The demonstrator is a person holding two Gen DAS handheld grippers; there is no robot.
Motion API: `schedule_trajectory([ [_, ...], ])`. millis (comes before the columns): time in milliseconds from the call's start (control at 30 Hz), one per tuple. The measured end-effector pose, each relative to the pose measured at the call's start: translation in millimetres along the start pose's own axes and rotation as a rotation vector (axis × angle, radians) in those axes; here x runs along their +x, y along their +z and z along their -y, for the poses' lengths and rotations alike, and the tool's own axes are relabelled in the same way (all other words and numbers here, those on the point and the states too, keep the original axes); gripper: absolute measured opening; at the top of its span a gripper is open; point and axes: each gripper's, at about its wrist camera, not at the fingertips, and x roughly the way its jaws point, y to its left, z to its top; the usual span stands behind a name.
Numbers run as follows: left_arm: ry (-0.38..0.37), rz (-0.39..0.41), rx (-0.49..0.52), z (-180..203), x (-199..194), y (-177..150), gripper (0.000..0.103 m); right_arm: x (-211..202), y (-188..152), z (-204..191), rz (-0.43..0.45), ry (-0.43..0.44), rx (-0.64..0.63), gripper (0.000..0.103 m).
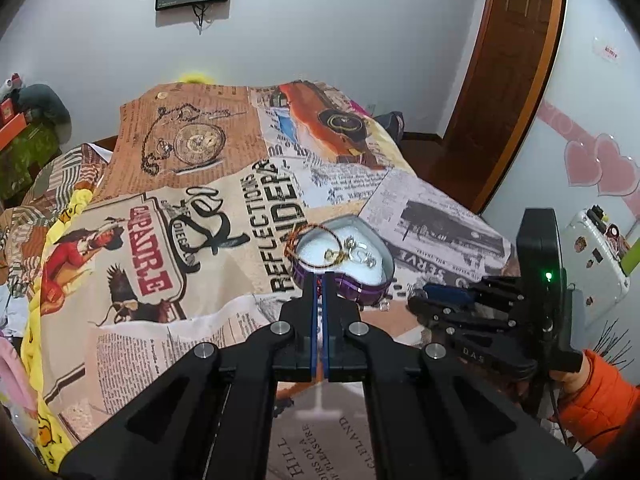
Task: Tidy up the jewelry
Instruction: 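Grasp the red-tasselled beaded earring with the left tool while the right tool grasps a silver hoop, then carry the red earring into the tin with the left tool while the right tool lowers the hoop in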
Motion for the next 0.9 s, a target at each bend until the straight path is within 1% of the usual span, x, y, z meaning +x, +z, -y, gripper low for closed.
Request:
schedule_trajectory([
  [333, 0.016, 0.073, 0.010, 6, -20, 22, 0.000, -39, 19, -6, 0.103, 0.034, 0.024, 0.020],
  [500, 0.012, 0.102, 0.019, 10, -25, 32, 0.000, -56, 30, -11, 0.156, 0.049, 0.027, 0.020],
  [667, 0.012, 0.128, 0.029, 13, -27, 44, 0.000, -66, 41, -13, 0.194, 0.063, 0.030, 0.020],
  [900, -0.004, 0.168, 0.035, 17, -26, 65, 0.000, -69, 50, -16, 0.225, 0.087, 0.031, 0.020],
])
